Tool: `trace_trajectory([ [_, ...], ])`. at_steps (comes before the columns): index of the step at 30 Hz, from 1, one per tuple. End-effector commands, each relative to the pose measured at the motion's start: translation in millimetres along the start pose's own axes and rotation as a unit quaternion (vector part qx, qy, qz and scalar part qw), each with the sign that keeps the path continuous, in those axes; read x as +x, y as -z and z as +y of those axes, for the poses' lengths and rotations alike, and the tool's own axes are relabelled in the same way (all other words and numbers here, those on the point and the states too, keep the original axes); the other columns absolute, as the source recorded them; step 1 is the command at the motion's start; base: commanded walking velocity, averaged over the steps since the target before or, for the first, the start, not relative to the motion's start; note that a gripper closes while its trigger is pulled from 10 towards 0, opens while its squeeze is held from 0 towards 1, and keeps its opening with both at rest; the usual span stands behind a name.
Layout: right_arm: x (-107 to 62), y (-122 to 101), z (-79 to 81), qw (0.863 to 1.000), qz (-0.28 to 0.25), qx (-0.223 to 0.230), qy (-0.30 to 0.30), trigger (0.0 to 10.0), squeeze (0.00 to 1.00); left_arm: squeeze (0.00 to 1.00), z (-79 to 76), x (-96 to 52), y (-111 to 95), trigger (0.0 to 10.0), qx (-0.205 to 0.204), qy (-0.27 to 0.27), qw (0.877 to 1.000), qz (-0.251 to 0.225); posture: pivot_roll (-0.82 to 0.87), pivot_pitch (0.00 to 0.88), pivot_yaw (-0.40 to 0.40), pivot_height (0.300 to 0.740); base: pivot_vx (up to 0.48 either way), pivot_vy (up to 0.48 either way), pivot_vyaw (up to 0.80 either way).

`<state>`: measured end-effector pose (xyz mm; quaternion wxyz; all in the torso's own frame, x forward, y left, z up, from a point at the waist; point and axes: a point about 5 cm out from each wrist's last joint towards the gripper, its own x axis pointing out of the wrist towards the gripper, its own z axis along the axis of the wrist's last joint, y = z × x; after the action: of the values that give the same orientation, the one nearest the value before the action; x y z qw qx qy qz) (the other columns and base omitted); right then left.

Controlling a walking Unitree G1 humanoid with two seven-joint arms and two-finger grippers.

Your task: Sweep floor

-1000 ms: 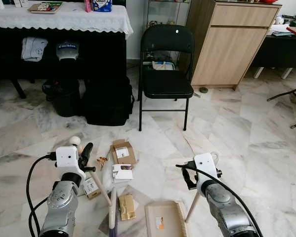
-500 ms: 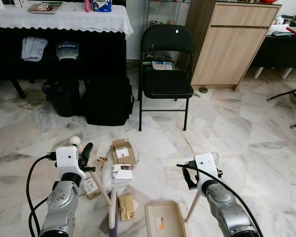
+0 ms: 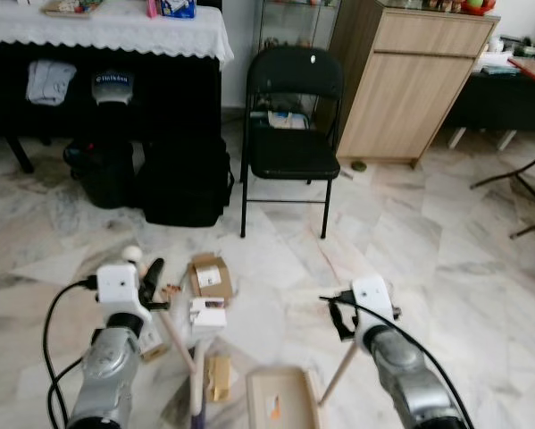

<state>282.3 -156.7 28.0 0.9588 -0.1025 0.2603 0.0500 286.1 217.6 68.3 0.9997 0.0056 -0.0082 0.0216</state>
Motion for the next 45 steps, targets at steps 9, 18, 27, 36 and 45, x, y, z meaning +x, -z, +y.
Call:
trace_trajectory([
  [9, 1.1, 2, -6.2, 1.000, 0.004, 0.000, 0.006, 10.0, 0.00, 0.00, -8.8, 1.1, 0, 10.0, 0.006, 0.015, 1.000, -0.001, 0.06, 0.015, -0.101, 0.740, 0.000, 0.000, 0.00],
  [18, 1.3, 2, -6.5, 1.000, 0.004, 0.000, 0.007, 10.0, 0.00, 0.00, -8.0, 0.7, 1, 10.0, 0.003, 0.011, 1.000, 0.000, 0.05, 0.017, -0.101, 0.740, 0.000, 0.000, 0.00],
  [27, 0.6, -3, -6.8, 1.000, -0.013, -0.002, -0.003, 10.0, 0.00, 0.00, -7.5, 0.3, 1, 10.0, 0.004, 0.011, 1.000, -0.001, 0.06, 0.020, -0.099, 0.740, 0.000, 0.000, 0.00],
  [36, -3.4, 1, 10.2, 0.996, -0.010, -0.024, -0.083, 10.0, 0.00, 0.00, -6.9, 0.0, 0, 10.0, 0.004, 0.011, 1.000, -0.002, 0.06, 0.022, -0.099, 0.740, 0.000, 0.000, 0.00],
  [45, -8.7, -10, 8.8, 0.995, -0.053, -0.055, -0.065, 10.0, 0.00, 0.00, -5.5, -1.7, 1, 10.0, 0.004, 0.009, 1.000, -0.002, 0.06, 0.025, -0.102, 0.740, 0.000, 0.000, 0.00],
])
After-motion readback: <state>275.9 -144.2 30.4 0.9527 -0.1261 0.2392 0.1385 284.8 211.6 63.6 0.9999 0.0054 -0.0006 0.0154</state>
